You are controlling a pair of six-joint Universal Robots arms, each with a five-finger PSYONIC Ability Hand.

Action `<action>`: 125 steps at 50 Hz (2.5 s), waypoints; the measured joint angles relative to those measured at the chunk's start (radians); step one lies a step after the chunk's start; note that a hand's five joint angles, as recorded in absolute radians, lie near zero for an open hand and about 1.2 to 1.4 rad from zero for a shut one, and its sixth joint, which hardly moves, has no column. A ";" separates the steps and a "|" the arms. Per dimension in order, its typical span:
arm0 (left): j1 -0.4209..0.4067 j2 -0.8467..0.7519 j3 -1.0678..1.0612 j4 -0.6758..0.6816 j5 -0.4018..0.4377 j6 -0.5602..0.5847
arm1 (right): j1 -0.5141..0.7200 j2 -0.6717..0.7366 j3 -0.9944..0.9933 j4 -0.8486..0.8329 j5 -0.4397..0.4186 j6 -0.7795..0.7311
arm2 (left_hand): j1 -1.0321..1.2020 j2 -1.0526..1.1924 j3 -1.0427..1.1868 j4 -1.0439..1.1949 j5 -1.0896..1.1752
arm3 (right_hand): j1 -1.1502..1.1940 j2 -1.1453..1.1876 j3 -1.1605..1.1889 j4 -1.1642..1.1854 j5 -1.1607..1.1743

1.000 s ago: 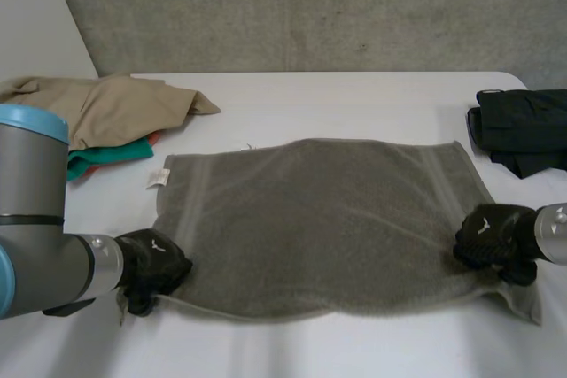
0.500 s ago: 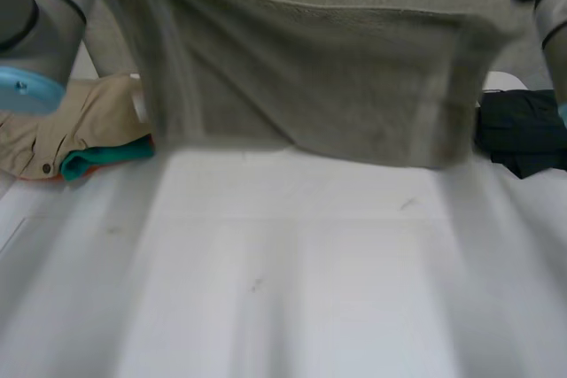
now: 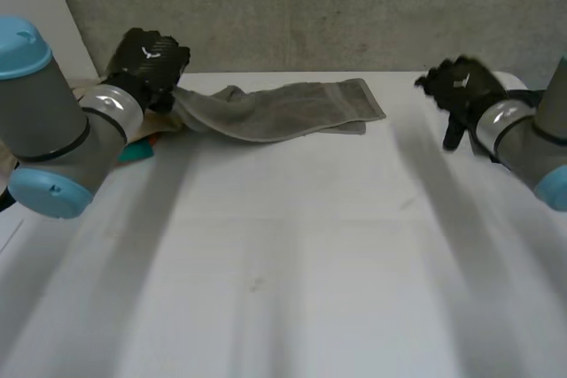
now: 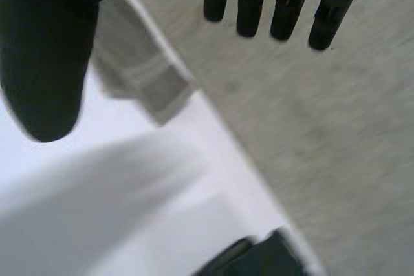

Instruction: Fold the laundry.

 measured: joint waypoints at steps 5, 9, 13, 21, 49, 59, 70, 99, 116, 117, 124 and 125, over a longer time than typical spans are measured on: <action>-0.028 0.074 -0.044 -0.011 0.009 0.008 | 0.017 0.022 0.010 0.049 0.020 0.083 | 0.000 0.000 0.000 0.000 0.000 | -0.022 -0.044 -0.039 -0.037 -0.015; -0.056 0.160 -0.062 -0.046 0.011 0.008 | 0.054 0.029 0.006 0.052 0.062 0.209 | 0.000 0.000 0.000 0.000 0.000 | -0.022 -0.044 -0.039 -0.037 -0.015; -0.080 0.244 -0.066 -0.094 0.017 0.005 | 0.100 0.047 -0.013 0.047 0.096 0.317 | 0.000 0.000 0.000 0.000 0.000 | -0.022 -0.044 -0.039 -0.037 -0.015; -0.131 0.410 -0.064 -0.187 0.030 -0.001 | 0.205 0.152 -0.103 0.040 0.128 0.448 | 0.000 0.000 0.000 0.000 0.000 | -0.022 -0.044 -0.039 -0.037 -0.015; -0.061 0.696 -0.110 -0.270 0.043 -0.101 | 0.127 0.119 -0.149 0.011 0.167 0.495 | 0.000 0.000 0.000 0.000 0.000 | 0.885 0.924 0.935 0.944 0.920; 0.166 0.669 -0.178 -0.321 0.137 -0.117 | -0.171 -0.330 -0.059 0.223 -0.085 0.178 | 0.000 0.000 0.000 0.001 0.000 | 0.885 0.924 0.938 0.944 0.920; 0.231 0.371 -0.107 -0.417 0.141 -0.094 | -0.178 -0.275 -0.210 0.551 -0.124 -0.072 | 0.000 0.000 0.001 0.001 0.000 | 0.885 0.924 0.938 0.945 0.931; 0.051 -0.245 0.825 0.024 -0.160 -0.129 | -0.011 0.059 -0.494 -0.439 0.135 0.122 | 0.000 0.002 0.003 0.001 0.000 | 0.885 0.924 0.938 0.945 0.947; 0.070 -0.114 0.059 0.018 -0.046 -0.169 | -0.057 0.020 0.015 -0.151 -0.017 0.048 | 0.000 0.002 0.003 0.001 0.000 | 0.885 0.924 0.938 0.946 0.947; 0.072 -0.109 0.028 0.012 -0.038 -0.162 | -0.060 0.019 0.034 -0.132 -0.022 0.034 | 0.000 0.002 0.003 0.001 0.000 | 0.885 0.924 0.938 0.946 0.947; 0.087 0.015 -0.241 -0.128 0.022 -0.019 | -0.127 -0.058 0.220 0.133 -0.045 -0.171 | 0.000 0.002 0.003 0.001 0.000 | 0.885 0.924 0.938 0.946 0.947; 0.089 0.034 -0.265 -0.149 0.024 -0.001 | -0.137 -0.072 0.235 0.163 -0.046 -0.194 | 0.000 0.002 0.003 0.001 0.000 | 0.885 0.924 0.938 0.946 0.947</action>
